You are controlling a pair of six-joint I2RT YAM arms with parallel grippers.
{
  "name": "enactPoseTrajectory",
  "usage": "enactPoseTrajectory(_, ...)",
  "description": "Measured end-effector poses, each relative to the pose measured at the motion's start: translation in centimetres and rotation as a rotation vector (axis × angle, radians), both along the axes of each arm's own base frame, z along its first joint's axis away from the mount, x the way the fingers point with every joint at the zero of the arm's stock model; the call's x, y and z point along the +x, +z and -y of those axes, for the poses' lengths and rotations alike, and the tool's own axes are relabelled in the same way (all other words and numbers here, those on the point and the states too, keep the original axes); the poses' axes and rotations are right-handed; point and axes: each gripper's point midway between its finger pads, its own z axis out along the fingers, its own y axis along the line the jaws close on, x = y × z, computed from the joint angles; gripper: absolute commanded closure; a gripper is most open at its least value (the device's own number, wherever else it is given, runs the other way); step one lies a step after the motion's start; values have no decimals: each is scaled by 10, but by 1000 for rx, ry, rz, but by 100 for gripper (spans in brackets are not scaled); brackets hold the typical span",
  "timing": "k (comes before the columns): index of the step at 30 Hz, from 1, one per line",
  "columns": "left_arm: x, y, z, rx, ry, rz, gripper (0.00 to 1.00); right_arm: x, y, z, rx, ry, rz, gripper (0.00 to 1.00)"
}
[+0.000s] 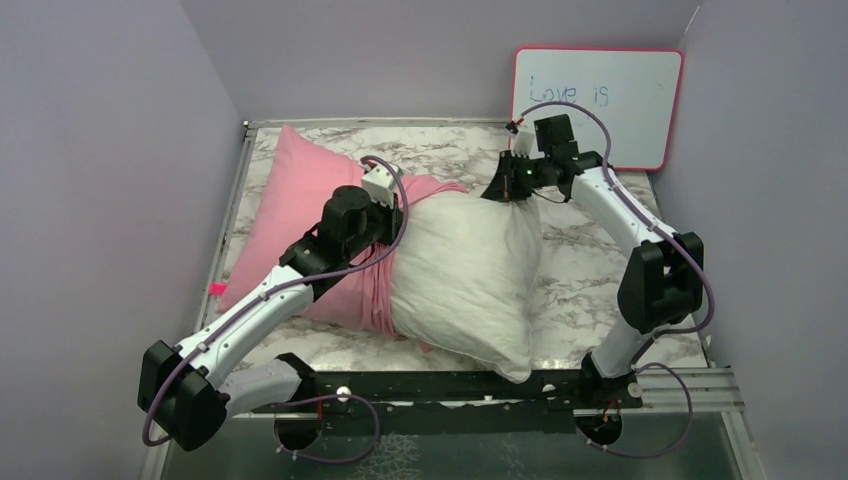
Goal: Remove the pillowcase from the pillow
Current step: Remove the pillow from the pillowcase.
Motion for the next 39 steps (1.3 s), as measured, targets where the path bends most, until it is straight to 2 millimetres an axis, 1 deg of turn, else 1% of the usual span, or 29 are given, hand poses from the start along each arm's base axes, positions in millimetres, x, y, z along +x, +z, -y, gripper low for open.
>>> enactPoseTrajectory(1, 0, 0, 0, -3, 3, -1, 92, -1, 3, 0, 6, 0, 2, 100)
enactPoseTrajectory(3, 2, -1, 1, -4, 6, -2, 68, -2, 7, -1, 11, -3, 9, 100)
enactPoseTrajectory(5, 4, 0, 2, -3, 11, -2, 49, -2, 11, 0, 12, -7, 17, 99)
enactPoseTrajectory(6, 6, 2, 4, -5, 10, -1, 38, -2, 12, 0, 12, -11, 20, 99)
enactPoseTrajectory(8, 11, 8, 7, -7, 8, 7, 23, -2, 16, 1, 8, -22, 30, 99)
enactPoseTrajectory(9, 16, 14, 10, -3, 6, 15, 17, -2, 18, 2, 7, -26, 35, 99)
enactPoseTrajectory(13, 39, 46, 23, -2, 7, 44, 13, -5, 33, 3, 10, -29, 76, 99)
enactPoseTrajectory(14, 49, 56, 28, 6, 5, 35, 13, -7, 37, 1, 13, -26, 88, 99)
enactPoseTrajectory(15, 60, 70, 35, -1, -2, 47, 13, -9, 43, 1, 19, -22, 104, 99)
enactPoseTrajectory(17, 85, 88, 50, 2, -32, 53, 13, -13, 53, 0, 30, -17, 139, 99)
enactPoseTrajectory(18, 95, 94, 56, 4, -47, 59, 13, -16, 58, 1, 36, -15, 160, 99)
enactPoseTrajectory(19, 104, 95, 61, 10, -60, 52, 13, -19, 62, 2, 39, -15, 175, 99)
enactPoseTrajectory(20, 111, 91, 68, 26, -85, 33, 13, -23, 66, 3, 42, -12, 194, 99)
enactPoseTrajectory(22, 115, 79, 76, 51, -126, -8, 13, -28, 73, 5, 46, -8, 226, 99)
enactPoseTrajectory(24, 113, 60, 84, 79, -184, -71, 15, -31, 79, 7, 48, -3, 265, 99)
enactPoseTrajectory(27, 102, 34, 91, 97, -273, -169, 18, -33, 83, 9, 45, -1, 301, 99)
enactPoseTrajectory(28, 98, 28, 92, 95, -299, -195, 23, -32, 83, 10, 43, -2, 311, 99)
enactPoseTrajectory(29, 92, 23, 94, 87, -332, -225, 34, -32, 83, 11, 38, -5, 318, 100)
enactPoseTrajectory(31, 85, 20, 96, 70, -377, -255, 56, -30, 81, 12, 30, -12, 325, 99)
enactPoseTrajectory(35, 79, 25, 97, 49, -424, -266, 98, -26, 77, 16, 7, -35, 335, 99)
enactPoseTrajectory(36, 79, 29, 96, 46, -422, -267, 100, -26, 77, 18, -1, -44, 339, 99)
enactPoseTrajectory(39, 81, 33, 93, 58, -406, -257, 100, -22, 77, 28, -41, -100, 354, 99)
